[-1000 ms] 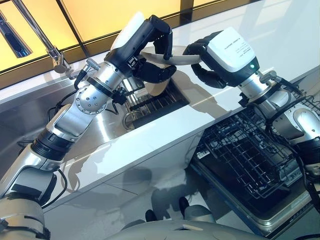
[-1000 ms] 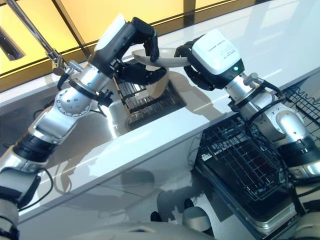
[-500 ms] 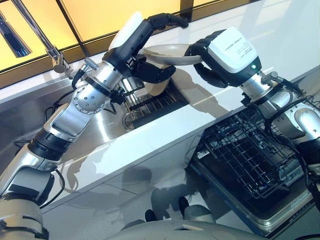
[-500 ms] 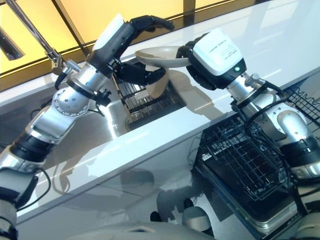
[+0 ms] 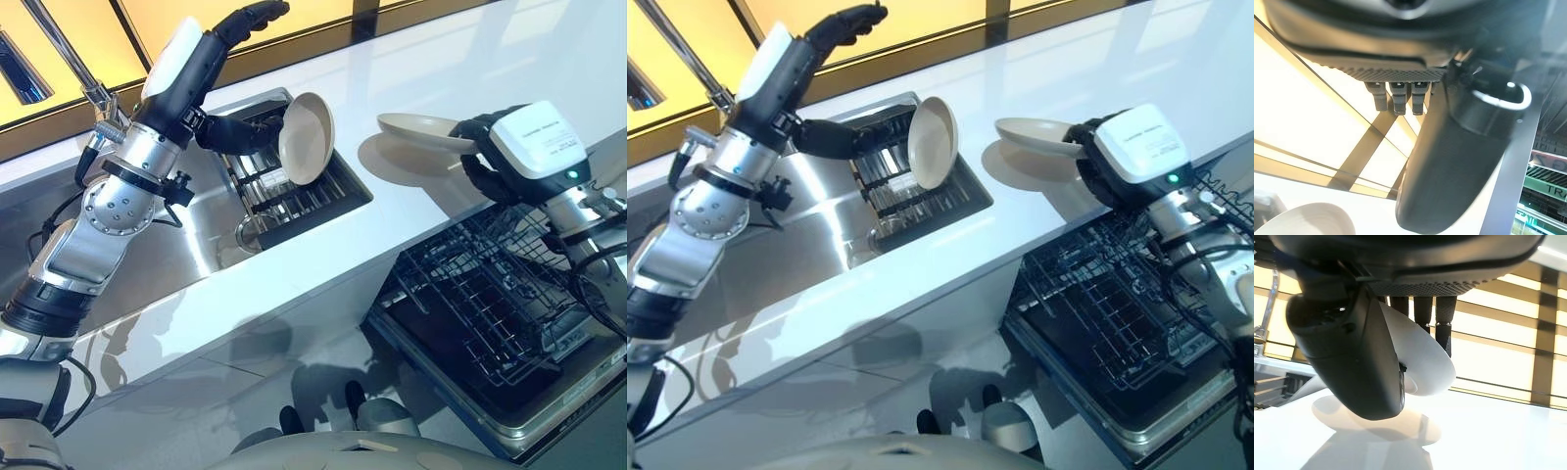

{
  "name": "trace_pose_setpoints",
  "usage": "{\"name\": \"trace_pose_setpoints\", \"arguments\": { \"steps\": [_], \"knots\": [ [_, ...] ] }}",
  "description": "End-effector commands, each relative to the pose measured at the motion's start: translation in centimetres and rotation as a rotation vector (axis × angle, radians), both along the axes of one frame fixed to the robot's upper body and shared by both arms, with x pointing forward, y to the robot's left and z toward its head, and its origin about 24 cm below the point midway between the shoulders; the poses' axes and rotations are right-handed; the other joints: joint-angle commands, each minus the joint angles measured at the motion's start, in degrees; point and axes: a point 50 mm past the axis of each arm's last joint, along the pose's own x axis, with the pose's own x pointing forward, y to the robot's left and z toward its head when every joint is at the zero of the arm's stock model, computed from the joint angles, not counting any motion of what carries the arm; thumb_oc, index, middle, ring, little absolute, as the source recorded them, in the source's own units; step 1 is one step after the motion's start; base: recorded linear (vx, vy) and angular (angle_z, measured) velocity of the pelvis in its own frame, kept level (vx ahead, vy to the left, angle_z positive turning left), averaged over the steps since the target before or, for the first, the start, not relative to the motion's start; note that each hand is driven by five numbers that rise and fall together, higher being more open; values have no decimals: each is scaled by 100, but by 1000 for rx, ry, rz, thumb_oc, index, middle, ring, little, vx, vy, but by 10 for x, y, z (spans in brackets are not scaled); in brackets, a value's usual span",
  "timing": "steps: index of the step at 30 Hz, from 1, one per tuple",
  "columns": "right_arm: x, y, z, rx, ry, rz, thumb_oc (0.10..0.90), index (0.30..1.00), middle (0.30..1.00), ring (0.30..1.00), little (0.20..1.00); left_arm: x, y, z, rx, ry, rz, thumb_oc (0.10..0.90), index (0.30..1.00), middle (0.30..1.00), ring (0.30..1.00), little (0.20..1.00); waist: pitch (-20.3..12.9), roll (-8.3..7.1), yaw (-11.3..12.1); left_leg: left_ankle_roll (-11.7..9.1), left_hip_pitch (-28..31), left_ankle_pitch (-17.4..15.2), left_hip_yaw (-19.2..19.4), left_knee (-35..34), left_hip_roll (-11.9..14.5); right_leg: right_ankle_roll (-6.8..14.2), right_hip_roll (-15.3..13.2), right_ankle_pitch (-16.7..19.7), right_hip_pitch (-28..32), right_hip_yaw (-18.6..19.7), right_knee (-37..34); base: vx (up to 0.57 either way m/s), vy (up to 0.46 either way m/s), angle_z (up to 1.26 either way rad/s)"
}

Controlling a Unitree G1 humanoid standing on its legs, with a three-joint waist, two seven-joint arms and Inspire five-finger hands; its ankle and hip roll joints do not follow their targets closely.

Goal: Pick up plates and place into dishwasher.

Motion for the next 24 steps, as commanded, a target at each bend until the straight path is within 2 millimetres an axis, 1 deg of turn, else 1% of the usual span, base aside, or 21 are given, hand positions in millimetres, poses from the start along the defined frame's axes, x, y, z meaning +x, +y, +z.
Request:
{"name": "trace_pose_setpoints", "arguments": {
  "steps": [1,4,6,7,8,14,17,18,21,24],
  "knots": [
    [-20,-15,78,-32,-372,-18,100,300,300,300,200,-3,24,26,-13,-124,86,800,900,900,900,900,-645,-37,-103,36,-71,-513,-279,174,-103,567,177,-421,-255,-294,570,0,0,0],
    [-32,-26,78,-30,-404,-55,100,300,300,300,200,-1,30,23,-11,-105,113,800,900,900,900,900,-643,-48,-188,38,-79,-513,-212,169,-97,583,183,-406,-291,-263,577,0,0,0],
    [-42,-32,77,-37,-429,-76,100,300,300,300,200,-1,33,20,-6,-95,133,800,900,900,900,900,-640,-54,-274,45,-79,-517,-163,168,-98,593,188,-387,-314,-227,579,0,0,0],
    [-44,-33,77,-39,-433,-80,100,300,300,300,200,-1,34,20,-5,-94,136,800,900,900,900,900,-640,-53,-281,47,-78,-519,-154,168,-98,595,188,-385,-316,-222,577,27,6,-5],
    [-53,-38,76,-39,-456,-95,100,300,300,300,200,0,37,17,-3,-84,154,800,900,900,900,900,-640,-54,-366,49,-73,-524,-100,164,-96,608,193,-369,-340,-188,582,21,7,-4],
    [-76,-55,70,-53,-463,-176,100,300,300,300,200,3,43,12,2,-54,188,800,900,900,900,900,-648,-48,-586,58,-70,-542,116,169,-81,656,204,-315,-414,-92,576,17,11,-13],
    [-82,-63,65,-21,-449,-207,100,300,300,300,200,7,43,11,0,-47,191,800,900,900,900,900,-635,-39,-683,71,-55,-591,197,197,-70,683,203,-329,-430,-71,597,14,10,-21],
    [-82,-63,65,-21,-449,-207,100,300,300,300,200,7,43,11,0,-47,191,800,900,900,900,900,-635,-39,-683,71,-55,-591,197,197,-70,683,203,-329,-430,-71,597,16,13,-16],
    [-87,-70,57,22,-391,-247,100,300,300,300,200,7,42,13,-1,-49,186,800,900,900,900,900,-617,-43,-777,87,-66,-611,264,228,-71,693,209,-315,-474,-33,616,-3,2,-10],
    [-90,-78,42,89,-310,-281,100,300,300,300,200,7,40,13,-8,-52,179,800,900,900,900,900,-611,-47,-836,96,-85,-618,325,260,-70,702,209,-294,-514,-5,632,-6,-5,-12]
  ]
}}
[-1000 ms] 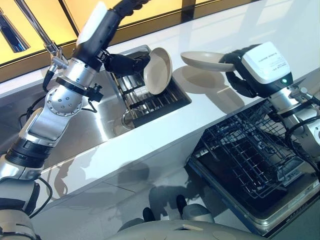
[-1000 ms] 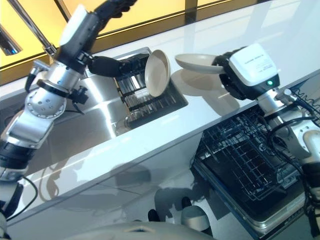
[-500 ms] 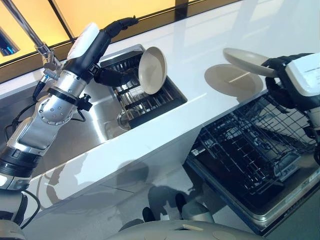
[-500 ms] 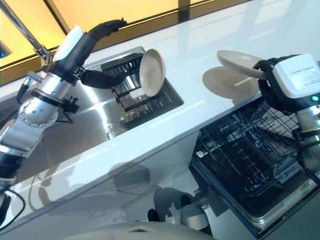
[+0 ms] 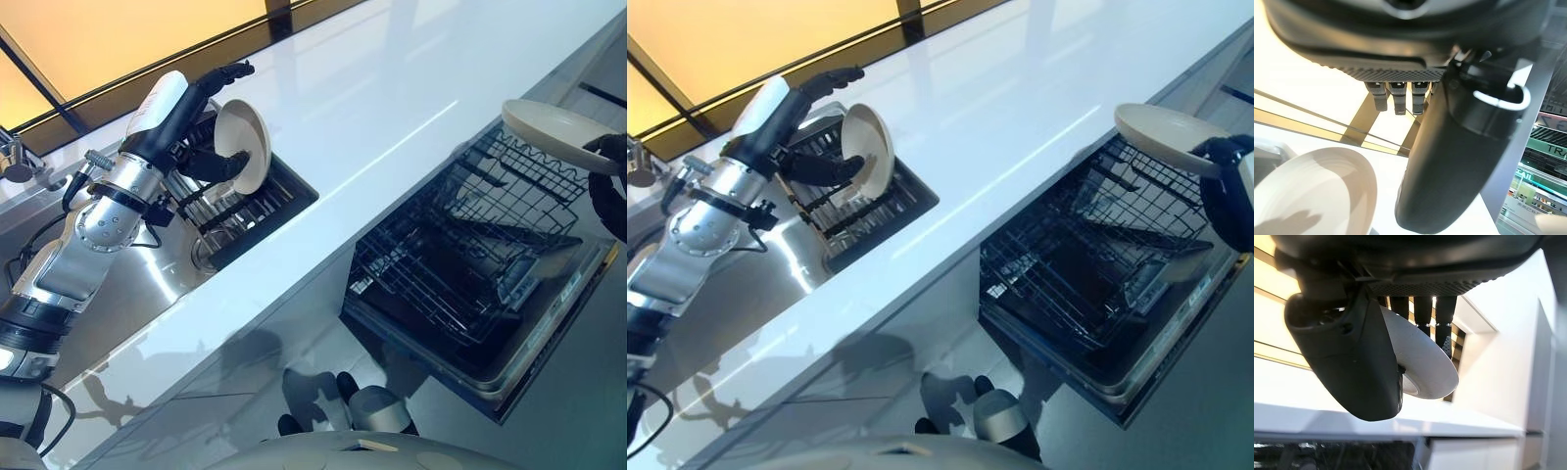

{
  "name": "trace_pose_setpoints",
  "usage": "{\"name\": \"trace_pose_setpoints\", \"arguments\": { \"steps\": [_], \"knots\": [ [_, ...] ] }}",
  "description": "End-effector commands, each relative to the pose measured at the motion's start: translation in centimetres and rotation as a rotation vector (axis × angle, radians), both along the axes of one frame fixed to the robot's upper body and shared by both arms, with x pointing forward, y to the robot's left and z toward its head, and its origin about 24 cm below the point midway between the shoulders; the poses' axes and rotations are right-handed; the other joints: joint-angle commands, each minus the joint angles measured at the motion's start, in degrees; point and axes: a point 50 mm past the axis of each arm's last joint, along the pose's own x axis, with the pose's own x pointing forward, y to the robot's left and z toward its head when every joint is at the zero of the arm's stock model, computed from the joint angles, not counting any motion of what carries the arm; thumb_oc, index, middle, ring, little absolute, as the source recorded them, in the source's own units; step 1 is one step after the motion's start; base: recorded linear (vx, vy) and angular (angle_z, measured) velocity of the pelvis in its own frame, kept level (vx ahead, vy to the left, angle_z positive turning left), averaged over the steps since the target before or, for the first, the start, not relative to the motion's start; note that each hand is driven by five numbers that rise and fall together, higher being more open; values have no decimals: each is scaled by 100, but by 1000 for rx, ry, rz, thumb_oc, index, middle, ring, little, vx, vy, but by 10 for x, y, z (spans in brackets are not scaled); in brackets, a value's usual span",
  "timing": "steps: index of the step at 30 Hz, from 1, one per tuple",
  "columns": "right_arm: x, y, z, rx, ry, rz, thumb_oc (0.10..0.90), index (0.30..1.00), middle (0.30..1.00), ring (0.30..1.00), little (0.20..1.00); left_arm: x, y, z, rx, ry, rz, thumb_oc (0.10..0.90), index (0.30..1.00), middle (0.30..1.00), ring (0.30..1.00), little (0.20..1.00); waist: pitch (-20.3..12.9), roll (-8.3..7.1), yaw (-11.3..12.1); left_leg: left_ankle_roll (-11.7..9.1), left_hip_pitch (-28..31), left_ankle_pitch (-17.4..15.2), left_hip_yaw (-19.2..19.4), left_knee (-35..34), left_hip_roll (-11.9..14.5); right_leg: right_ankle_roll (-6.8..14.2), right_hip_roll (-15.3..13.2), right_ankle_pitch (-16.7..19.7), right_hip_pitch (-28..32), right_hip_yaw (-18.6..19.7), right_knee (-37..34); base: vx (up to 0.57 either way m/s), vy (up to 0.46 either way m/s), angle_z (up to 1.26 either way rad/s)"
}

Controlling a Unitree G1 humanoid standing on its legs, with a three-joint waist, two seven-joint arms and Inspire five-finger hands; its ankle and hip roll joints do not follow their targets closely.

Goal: Pick up plates and place into dishwasher.

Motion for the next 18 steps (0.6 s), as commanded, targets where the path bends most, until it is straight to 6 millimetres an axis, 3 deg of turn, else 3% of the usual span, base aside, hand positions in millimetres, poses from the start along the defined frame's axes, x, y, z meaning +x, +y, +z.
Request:
{"name": "trace_pose_setpoints", "arguments": {
  "steps": [1,10,18],
  "knots": [
    [-6,-11,47,61,-209,-12,100,300,300,300,200,1,10,46,-45,-193,29,800,900,900,900,900,-608,-34,93,138,-169,-486,-129,283,-109,698,128,-290,-397,-439,601,-6,-6,-9],
    [0,-14,10,306,-5,-35,100,300,300,300,200,2,3,51,-50,-209,16,800,900,900,900,900,-566,-24,36,140,-196,-462,-76,273,-111,710,113,-246,-467,-435,609,-14,-4,-3],
    [24,-5,-36,666,321,-34,100,300,300,300,200,4,-6,52,-35,-202,-20,800,900,900,900,900,-550,-3,149,113,-202,-417,-101,225,-101,688,80,-226,-461,-524,568,-4,-2,0]
  ]
}}
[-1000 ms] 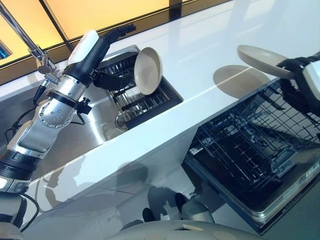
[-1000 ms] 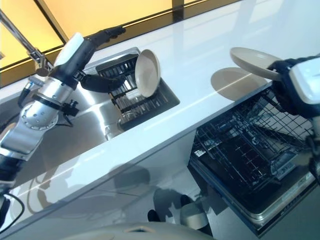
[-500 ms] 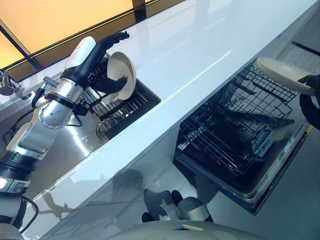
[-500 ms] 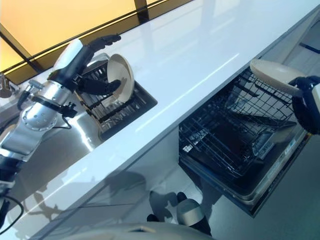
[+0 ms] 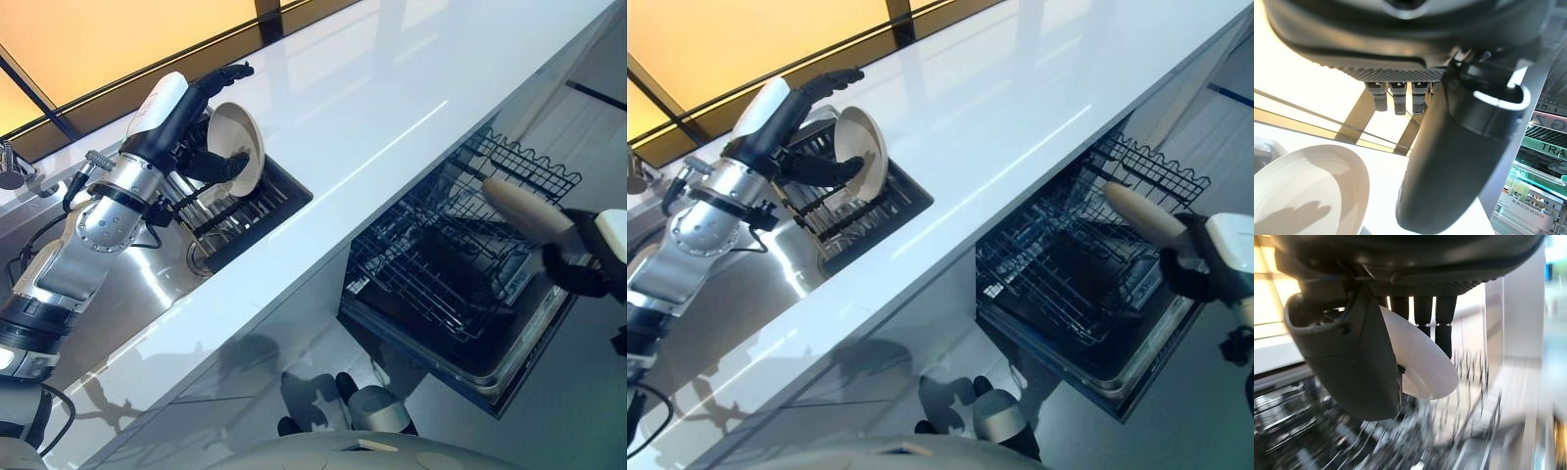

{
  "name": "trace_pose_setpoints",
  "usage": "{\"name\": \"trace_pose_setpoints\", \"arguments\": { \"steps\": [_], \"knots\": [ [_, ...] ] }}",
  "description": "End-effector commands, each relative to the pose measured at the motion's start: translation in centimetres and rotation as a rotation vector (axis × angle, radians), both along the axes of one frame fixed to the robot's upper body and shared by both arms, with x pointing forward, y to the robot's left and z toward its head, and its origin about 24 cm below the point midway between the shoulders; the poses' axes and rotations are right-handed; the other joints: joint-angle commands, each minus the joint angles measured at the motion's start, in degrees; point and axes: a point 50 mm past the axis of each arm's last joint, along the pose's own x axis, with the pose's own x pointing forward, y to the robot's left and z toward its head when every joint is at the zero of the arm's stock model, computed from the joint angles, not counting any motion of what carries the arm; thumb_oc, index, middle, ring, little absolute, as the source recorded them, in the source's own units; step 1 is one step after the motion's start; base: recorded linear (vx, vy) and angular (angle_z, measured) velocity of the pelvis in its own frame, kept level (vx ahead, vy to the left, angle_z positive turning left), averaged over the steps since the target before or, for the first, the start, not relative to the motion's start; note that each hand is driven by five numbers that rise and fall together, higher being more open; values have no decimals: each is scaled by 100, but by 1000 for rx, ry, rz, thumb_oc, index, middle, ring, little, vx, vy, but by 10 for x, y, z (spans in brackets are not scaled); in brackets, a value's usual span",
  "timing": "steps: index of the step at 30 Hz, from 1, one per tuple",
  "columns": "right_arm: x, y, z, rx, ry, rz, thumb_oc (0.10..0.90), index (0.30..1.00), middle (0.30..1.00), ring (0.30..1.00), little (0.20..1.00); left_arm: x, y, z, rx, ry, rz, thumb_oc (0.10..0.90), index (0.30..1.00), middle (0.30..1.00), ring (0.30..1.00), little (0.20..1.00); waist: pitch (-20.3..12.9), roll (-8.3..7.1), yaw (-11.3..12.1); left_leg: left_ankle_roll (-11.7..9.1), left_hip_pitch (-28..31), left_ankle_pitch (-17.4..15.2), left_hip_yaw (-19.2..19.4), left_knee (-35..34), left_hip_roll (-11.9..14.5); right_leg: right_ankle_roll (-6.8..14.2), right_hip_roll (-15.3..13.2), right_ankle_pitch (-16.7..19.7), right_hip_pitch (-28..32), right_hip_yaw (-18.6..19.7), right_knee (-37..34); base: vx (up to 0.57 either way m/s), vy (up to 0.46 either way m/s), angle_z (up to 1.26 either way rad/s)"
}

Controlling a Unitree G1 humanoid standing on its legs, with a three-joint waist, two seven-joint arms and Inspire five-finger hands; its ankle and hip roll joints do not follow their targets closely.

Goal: Pick up plates and place into dishwasher.

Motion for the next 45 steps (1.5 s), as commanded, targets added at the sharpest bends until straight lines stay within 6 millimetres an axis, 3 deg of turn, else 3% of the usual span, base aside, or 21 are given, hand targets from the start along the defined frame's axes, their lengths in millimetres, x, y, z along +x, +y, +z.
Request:
{"name": "trace_pose_setpoints", "arguments": {
  "steps": [1,8,16,22,31,41,42,43,44,45],
  "knots": [
    [20,-5,44,101,-160,2,100,300,300,300,200,4,-6,53,-36,-207,-22,800,900,900,900,900,-527,26,116,102,-211,-403,-169,220,-94,670,86,-239,-443,-579,557,0,0,0],
    [38,8,16,264,-6,35,100,300,300,300,200,8,-15,51,-38,-204,-56,800,900,900,900,900,-529,12,246,95,-210,-405,-165,225,-91,658,59,-226,-426,-632,533,0,0,0],
    [57,25,-19,330,117,41,100,300,300,300,200,11,-32,49,-43,-199,-114,800,900,900,900,900,-537,23,423,93,-205,-457,-186,276,-79,648,10,-247,-378,-684,505,0,0,0],
    [69,27,-38,401,147,0,100,300,300,300,200,14,-45,48,-49,-194,-159,800,900,900,900,900,-562,44,588,79,-211,-465,-200,302,-63,624,-18,-226,-347,-711,470,1,-8,4],
    [89,41,-54,460,226,-10,100,300,300,300,200,16,-62,52,-64,-184,-215,800,900,900,900,900,-588,70,757,68,-203,-500,-283,344,-51,602,-58,-244,-272,-756,439,7,-2,5],
    [105,47,-67,389,328,-46,100,300,300,300,200,16,-75,55,-76,-173,-252,800,900,900,900,900,-623,66,930,67,-195,-508,-369,354,-44,569,-76,-263,-203,-778,390,14,2,5],
    [106,48,-67,375,326,-48,158,349,349,349,258,15,-76,55,-76,-173,-254,800,900,900,900,900,-622,63,952,66,-191,-506,-374,349,-40,567,-74,-261,-198,-784,385,0,0,0],
    [107,49,-68,362,324,-49,528,667,667,667,628,15,-77,55,-74,-173,-254,800,900,900,900,900,-619,61,961,69,-189,-505,-384,344,-39,562,-71,-264,-198,-783,387,0,0,0],
    [107,49,-68,354,325,-50,800,900,900,900,900,15,-76,55,-73,-173,-253,800,900,900,900,900,-612,62,963,67,-188,-503,-384,343,-37,561,-69,-267,-202,-782,394,-5,-2,4],
    [107,49,-68,351,326,-50,800,900,900,900,900,15,-76,55,-73,-173,-252,800,900,900,900,900,-609,63,963,65,-187,-502,-383,342,-36,561,-68,-270,-203,-780,399,-8,0,6]
  ]
}}
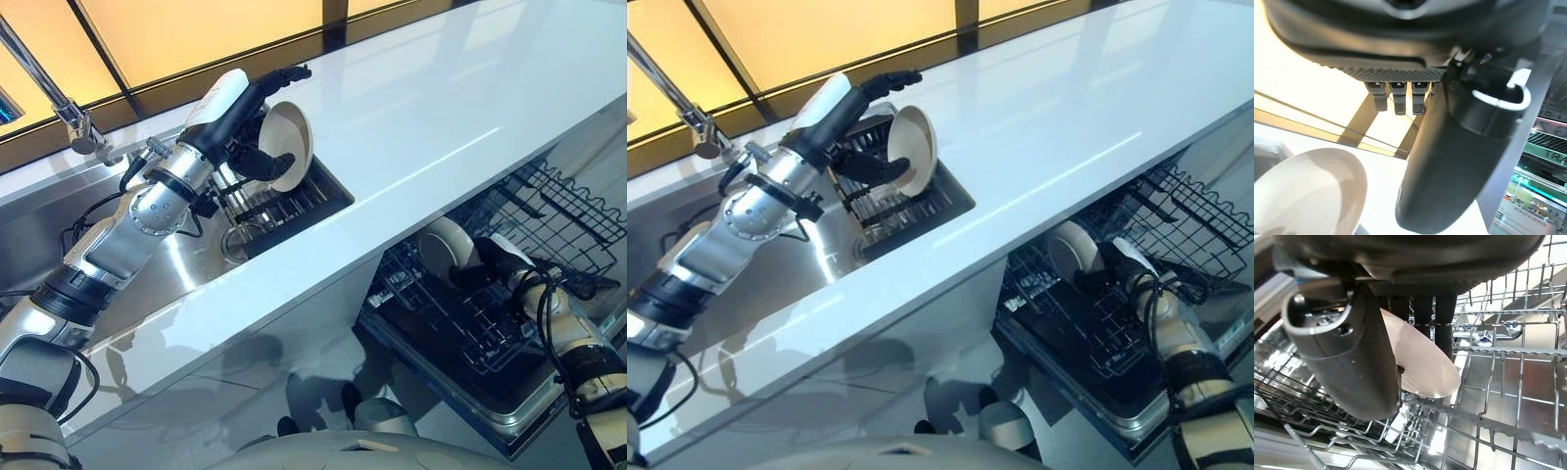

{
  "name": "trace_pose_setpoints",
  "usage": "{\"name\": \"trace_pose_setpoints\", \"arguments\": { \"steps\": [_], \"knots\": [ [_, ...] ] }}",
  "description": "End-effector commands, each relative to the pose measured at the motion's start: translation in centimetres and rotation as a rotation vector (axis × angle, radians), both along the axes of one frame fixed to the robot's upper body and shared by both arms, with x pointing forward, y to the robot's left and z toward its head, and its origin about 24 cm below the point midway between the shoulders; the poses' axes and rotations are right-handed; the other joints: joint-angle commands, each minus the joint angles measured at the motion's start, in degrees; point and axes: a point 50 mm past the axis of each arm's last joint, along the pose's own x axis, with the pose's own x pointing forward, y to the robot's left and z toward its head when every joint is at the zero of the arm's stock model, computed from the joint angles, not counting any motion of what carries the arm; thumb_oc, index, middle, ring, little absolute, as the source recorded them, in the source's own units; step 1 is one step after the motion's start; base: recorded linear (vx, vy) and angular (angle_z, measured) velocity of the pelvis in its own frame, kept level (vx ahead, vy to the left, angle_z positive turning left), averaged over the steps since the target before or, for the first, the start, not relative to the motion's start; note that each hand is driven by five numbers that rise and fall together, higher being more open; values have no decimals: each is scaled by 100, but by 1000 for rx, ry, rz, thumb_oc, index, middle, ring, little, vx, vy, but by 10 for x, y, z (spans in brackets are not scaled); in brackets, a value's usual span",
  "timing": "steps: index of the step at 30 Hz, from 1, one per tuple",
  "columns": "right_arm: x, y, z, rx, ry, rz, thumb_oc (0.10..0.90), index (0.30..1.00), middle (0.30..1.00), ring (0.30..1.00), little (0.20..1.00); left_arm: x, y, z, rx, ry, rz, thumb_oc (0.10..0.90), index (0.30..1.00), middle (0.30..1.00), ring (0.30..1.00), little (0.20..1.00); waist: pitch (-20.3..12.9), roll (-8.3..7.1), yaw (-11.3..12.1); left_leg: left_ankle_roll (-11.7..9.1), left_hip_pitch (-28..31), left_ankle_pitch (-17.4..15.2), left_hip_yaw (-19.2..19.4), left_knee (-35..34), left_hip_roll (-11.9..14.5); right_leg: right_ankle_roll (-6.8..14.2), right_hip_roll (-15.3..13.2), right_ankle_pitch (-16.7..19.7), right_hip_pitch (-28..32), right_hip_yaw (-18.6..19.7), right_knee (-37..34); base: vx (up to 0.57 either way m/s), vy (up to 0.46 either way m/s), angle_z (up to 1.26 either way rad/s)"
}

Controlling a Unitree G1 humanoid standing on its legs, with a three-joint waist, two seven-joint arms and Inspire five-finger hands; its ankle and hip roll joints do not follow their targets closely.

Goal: Pick up plates and place into dishwasher.

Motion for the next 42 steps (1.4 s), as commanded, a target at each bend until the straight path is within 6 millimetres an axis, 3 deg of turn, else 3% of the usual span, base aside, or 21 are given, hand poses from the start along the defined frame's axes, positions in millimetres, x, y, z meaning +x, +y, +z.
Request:
{"name": "trace_pose_setpoints", "arguments": {
  "steps": [1,17,23,31,42],
  "knots": [
    [17,16,12,-12,-50,97,800,900,900,900,900,-3,-21,56,-81,-209,-90,800,900,900,900,900,-532,63,175,40,-232,-563,-111,319,-26,564,35,-276,-393,-261,431,-6,0,7],
    [5,11,25,-47,-150,101,800,900,900,900,900,-4,-14,54,-77,-220,-69,800,900,900,900,900,-468,64,-30,38,-209,-556,-32,284,-28,590,53,-257,-442,-185,445,-2,0,1],
    [-12,0,34,-81,-213,86,800,900,900,900,900,-7,-4,50,-70,-222,-40,800,900,900,900,900,-445,47,-137,49,-189,-542,14,241,-28,609,70,-258,-458,-153,448,0,0,0],
    [-30,-12,69,-141,-419,53,800,900,900,900,900,-9,10,50,-63,-237,8,800,900,900,900,900,-374,24,-382,61,-155,-545,46,207,-28,634,111,-270,-487,-105,477,-3,0,-1],
    [-47,-7,108,-182,-662,78,800,900,900,900,900,-9,24,49,-58,-244,69,800,900,900,900,900,-399,95,-606,74,-140,-545,122,163,-58,671,148,-271,-549,-5,500,3,16,-7]
  ]
}}
